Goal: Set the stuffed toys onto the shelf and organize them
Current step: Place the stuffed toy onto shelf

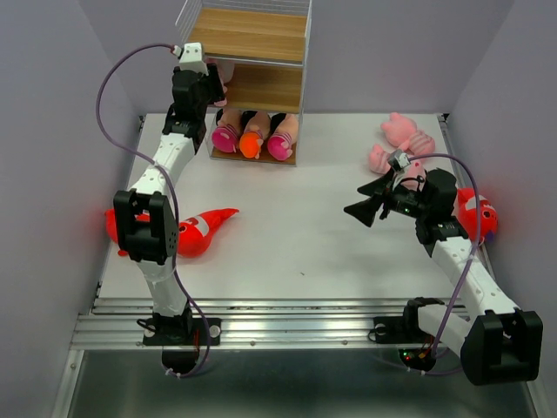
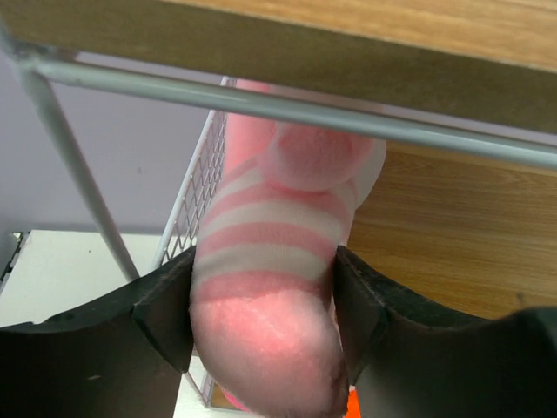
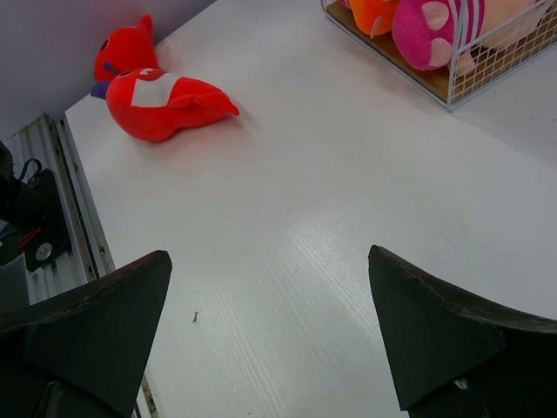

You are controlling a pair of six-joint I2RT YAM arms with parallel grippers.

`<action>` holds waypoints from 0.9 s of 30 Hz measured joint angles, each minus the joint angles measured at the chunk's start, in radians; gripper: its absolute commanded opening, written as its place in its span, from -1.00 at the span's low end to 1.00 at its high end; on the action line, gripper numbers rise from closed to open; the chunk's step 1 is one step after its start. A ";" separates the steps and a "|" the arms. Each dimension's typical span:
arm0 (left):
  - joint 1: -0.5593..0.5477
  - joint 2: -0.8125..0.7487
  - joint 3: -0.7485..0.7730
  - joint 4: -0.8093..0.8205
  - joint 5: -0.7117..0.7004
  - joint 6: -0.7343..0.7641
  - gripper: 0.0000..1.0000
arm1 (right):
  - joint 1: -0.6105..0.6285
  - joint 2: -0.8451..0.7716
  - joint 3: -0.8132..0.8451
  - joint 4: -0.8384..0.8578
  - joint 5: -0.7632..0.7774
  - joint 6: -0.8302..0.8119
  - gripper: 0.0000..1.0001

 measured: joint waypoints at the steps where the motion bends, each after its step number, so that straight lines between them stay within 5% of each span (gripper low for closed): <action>1: -0.002 0.000 0.000 0.000 0.002 -0.002 0.48 | 0.000 0.000 0.000 0.000 0.000 0.000 1.00; 27: 0.001 -0.141 -0.042 -0.031 -0.015 -0.010 0.65 | -0.011 0.000 -0.001 0.000 0.000 -0.010 1.00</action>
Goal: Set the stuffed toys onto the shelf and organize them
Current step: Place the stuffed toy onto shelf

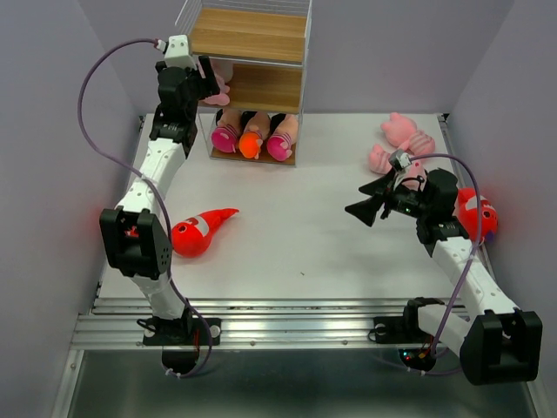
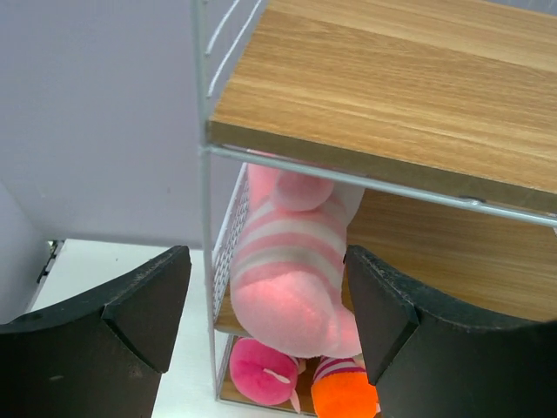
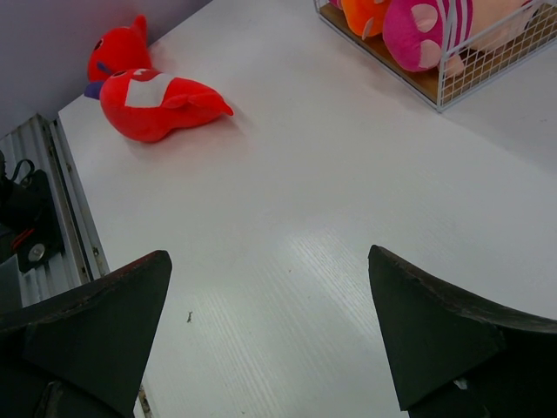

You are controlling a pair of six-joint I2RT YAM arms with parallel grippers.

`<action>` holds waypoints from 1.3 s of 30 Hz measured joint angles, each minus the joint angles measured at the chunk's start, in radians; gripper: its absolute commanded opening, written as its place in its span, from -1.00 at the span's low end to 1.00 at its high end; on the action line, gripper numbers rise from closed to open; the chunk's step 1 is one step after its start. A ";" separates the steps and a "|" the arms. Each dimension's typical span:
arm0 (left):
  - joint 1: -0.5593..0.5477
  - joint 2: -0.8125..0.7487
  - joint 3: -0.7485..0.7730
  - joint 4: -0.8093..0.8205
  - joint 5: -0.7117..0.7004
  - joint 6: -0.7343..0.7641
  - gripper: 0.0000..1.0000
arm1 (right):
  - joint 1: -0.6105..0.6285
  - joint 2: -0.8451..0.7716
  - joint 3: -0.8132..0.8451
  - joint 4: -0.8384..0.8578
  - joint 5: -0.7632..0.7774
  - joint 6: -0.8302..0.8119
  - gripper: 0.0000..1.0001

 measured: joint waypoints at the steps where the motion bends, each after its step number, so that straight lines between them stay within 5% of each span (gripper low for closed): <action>1: 0.000 -0.006 -0.005 -0.002 -0.005 -0.006 0.65 | 0.000 0.000 0.000 0.000 0.000 -0.001 1.00; 16: 0.006 -0.119 -0.111 -0.066 0.038 -0.146 0.65 | 0.000 0.000 0.000 0.000 0.000 -0.002 1.00; 29: 0.006 -0.037 -0.065 -0.117 0.046 -0.210 0.54 | 0.000 0.000 0.000 0.000 0.000 -0.005 1.00; 36: 0.006 0.023 -0.014 -0.149 0.042 -0.232 0.06 | 0.000 0.000 0.000 0.000 0.000 -0.005 1.00; 39: 0.006 0.032 0.005 -0.151 0.038 -0.232 -0.30 | 0.000 0.000 0.000 0.000 0.000 -0.005 1.00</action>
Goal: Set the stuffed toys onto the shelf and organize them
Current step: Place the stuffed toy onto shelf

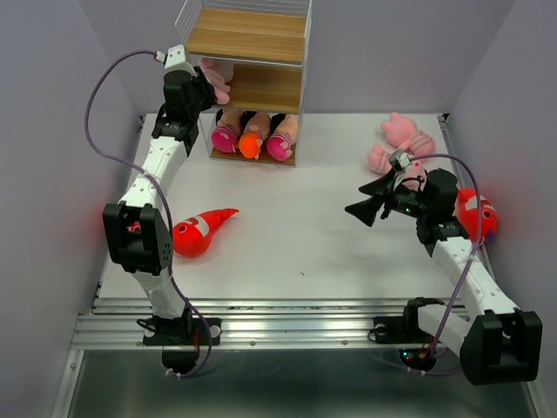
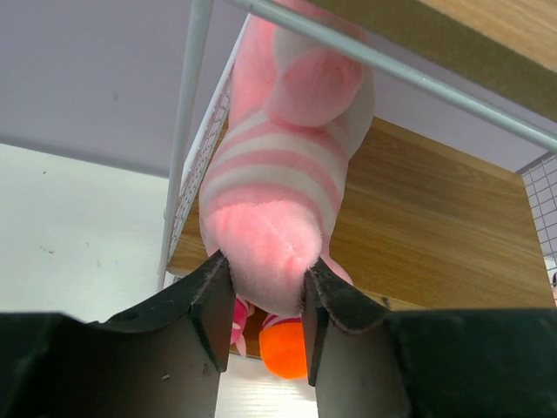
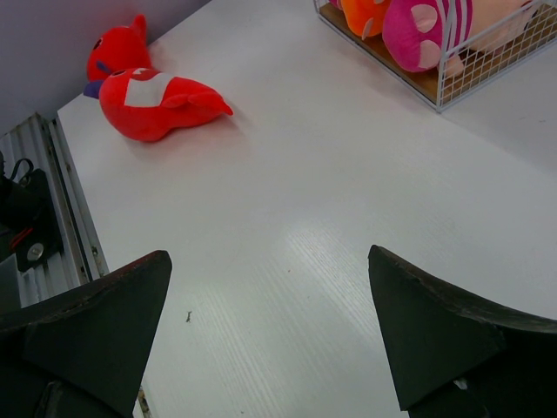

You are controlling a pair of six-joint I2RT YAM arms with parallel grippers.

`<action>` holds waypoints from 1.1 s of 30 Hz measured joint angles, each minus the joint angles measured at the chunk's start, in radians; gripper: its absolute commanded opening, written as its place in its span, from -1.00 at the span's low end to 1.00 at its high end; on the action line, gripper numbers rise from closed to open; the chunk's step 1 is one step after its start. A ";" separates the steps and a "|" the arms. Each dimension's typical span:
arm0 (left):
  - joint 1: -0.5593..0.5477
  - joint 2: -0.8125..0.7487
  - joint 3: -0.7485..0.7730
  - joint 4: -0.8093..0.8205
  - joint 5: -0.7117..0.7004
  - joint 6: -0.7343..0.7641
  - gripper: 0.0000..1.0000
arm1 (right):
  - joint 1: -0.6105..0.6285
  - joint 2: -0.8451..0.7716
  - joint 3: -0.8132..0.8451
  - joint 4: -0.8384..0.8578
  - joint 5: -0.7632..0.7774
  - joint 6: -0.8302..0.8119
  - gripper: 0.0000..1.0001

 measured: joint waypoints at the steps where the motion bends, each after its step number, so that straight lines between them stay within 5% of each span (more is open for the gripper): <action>1: 0.000 0.002 0.005 -0.001 -0.002 -0.002 -0.36 | 0.000 0.000 0.000 0.000 0.000 0.000 1.00; 9: 0.000 0.003 0.020 -0.007 -0.030 0.032 -0.87 | 0.000 0.000 0.000 0.000 0.000 0.000 1.00; 21: -0.004 0.006 0.026 -0.008 -0.084 0.152 -0.90 | 0.000 0.000 0.000 0.000 0.000 0.000 1.00; 28: -0.007 0.008 0.026 -0.006 -0.100 0.179 0.04 | 0.000 0.000 0.000 0.000 0.000 0.000 1.00; 33: -0.007 0.008 0.026 -0.003 -0.109 0.177 0.36 | 0.000 0.000 0.000 0.000 0.000 0.000 1.00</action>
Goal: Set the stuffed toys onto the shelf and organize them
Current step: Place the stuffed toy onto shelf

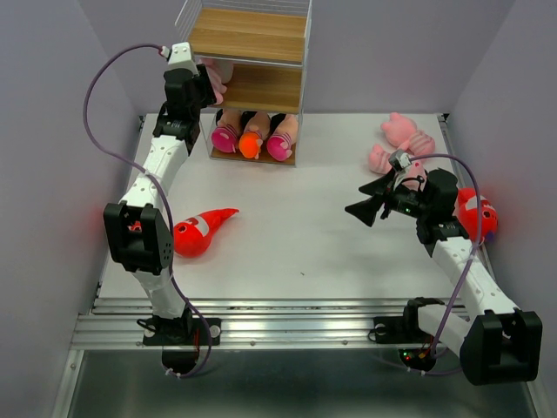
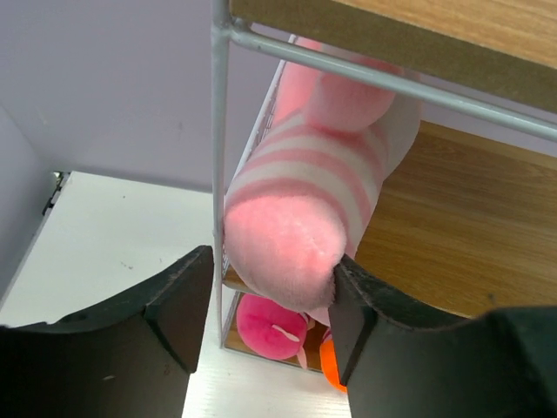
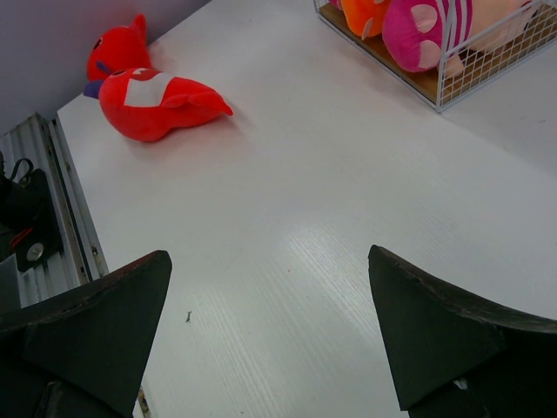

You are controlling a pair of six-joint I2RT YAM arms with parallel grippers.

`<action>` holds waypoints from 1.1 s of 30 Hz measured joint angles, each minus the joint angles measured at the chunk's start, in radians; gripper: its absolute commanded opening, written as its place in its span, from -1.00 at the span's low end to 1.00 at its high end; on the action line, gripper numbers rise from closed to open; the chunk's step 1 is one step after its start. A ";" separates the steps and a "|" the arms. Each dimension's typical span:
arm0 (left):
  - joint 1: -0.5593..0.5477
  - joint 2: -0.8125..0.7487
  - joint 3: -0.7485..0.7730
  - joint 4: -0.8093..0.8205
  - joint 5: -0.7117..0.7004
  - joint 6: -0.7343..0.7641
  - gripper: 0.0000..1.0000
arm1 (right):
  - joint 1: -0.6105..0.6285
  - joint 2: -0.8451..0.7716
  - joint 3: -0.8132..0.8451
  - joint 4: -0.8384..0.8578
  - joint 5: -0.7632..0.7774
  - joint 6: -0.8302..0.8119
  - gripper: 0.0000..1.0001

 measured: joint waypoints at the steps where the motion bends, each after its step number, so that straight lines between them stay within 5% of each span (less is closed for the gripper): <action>1: 0.000 0.000 0.000 0.000 0.000 0.000 0.45 | 0.000 0.000 0.000 0.000 0.000 0.000 1.00; 7: 0.001 -0.003 -0.002 -0.001 -0.002 -0.009 0.61 | 0.000 0.000 0.000 0.000 0.000 0.000 1.00; 9: 0.001 -0.013 -0.009 -0.002 0.003 -0.013 0.89 | 0.000 0.000 0.000 0.000 0.000 -0.001 1.00; 22: 0.007 -0.283 -0.169 -0.003 0.058 -0.032 0.98 | -0.002 -0.001 0.000 -0.004 -0.018 -0.027 1.00; 29: 0.008 -0.570 -0.416 0.023 0.180 -0.042 0.98 | -0.027 -0.002 0.000 -0.060 -0.010 -0.091 1.00; 33: 0.013 -0.764 -0.647 0.055 0.367 -0.054 0.98 | -0.056 0.021 0.026 -0.105 0.054 -0.105 1.00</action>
